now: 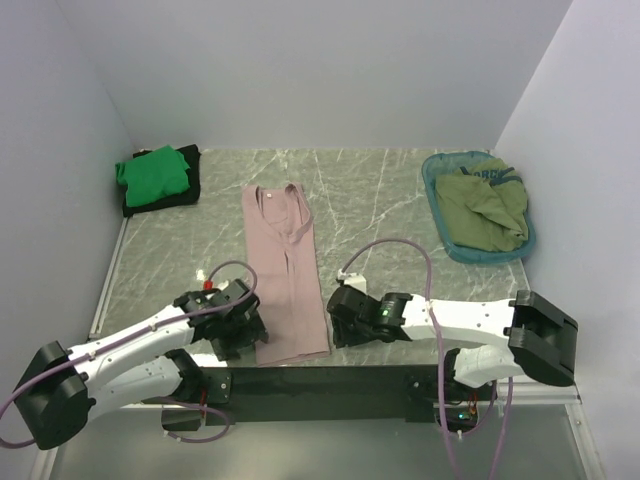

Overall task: Fold and stack the tank tops
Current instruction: Fold the tank top

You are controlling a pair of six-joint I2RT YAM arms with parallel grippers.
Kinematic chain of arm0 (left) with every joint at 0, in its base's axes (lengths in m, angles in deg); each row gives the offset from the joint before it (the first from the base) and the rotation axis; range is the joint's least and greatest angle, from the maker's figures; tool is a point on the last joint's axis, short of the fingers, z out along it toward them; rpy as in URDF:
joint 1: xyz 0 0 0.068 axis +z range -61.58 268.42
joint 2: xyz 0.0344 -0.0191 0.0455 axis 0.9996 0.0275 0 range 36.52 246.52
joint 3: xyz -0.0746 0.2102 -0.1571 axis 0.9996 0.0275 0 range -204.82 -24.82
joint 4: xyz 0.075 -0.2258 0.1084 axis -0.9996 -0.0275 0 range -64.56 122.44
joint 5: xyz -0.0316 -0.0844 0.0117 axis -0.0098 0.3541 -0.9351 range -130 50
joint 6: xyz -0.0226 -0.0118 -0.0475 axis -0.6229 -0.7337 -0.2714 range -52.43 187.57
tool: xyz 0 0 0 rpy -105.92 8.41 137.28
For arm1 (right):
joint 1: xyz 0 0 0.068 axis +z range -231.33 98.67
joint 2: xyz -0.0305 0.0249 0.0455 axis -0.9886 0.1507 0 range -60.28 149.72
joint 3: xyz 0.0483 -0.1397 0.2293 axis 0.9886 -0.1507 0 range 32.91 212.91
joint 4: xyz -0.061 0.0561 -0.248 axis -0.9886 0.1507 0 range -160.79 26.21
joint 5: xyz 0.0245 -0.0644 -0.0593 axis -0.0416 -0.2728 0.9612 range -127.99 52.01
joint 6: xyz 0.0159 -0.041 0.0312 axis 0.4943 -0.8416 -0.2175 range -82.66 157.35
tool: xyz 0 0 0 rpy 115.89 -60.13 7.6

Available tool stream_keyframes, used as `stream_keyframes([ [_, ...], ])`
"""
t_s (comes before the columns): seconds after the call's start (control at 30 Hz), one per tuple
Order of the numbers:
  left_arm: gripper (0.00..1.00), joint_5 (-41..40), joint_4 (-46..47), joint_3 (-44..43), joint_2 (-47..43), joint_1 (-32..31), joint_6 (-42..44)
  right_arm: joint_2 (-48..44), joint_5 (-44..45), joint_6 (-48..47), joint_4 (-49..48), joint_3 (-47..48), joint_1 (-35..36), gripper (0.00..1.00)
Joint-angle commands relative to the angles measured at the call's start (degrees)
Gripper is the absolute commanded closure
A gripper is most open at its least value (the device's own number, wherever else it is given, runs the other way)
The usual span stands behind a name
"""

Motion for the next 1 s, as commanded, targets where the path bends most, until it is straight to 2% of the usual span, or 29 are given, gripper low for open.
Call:
stream_keyframes([
  [0.0, 0.19, 3.79, 1.21, 2.97, -2.15, -0.67, -2.33, -0.80, -4.42, 2.12, -7.61, -2.12, 0.30, 0.48],
  [0.23, 0.23, 5.20, 2.09, 5.52, -4.62, -3.04, -3.65, 1.84, -8.46, 2.55, -13.59, -3.88, 0.29, 0.48],
  [0.6, 0.29, 5.82, 3.85, 7.99, -5.06, -5.68, -4.89, -0.88, -7.76, 4.32, -14.48, -5.38, 0.21, 0.46],
  [0.7, 0.31, 5.03, 3.06, 7.81, -4.53, -5.68, -5.33, 0.87, -8.03, 4.05, -14.39, -4.50, 0.30, 0.46],
  [0.97, 0.42, 4.50, 4.99, 8.69, -3.48, -5.77, -6.03, 5.08, -9.26, 4.14, -16.23, -5.03, 0.21, 0.46],
])
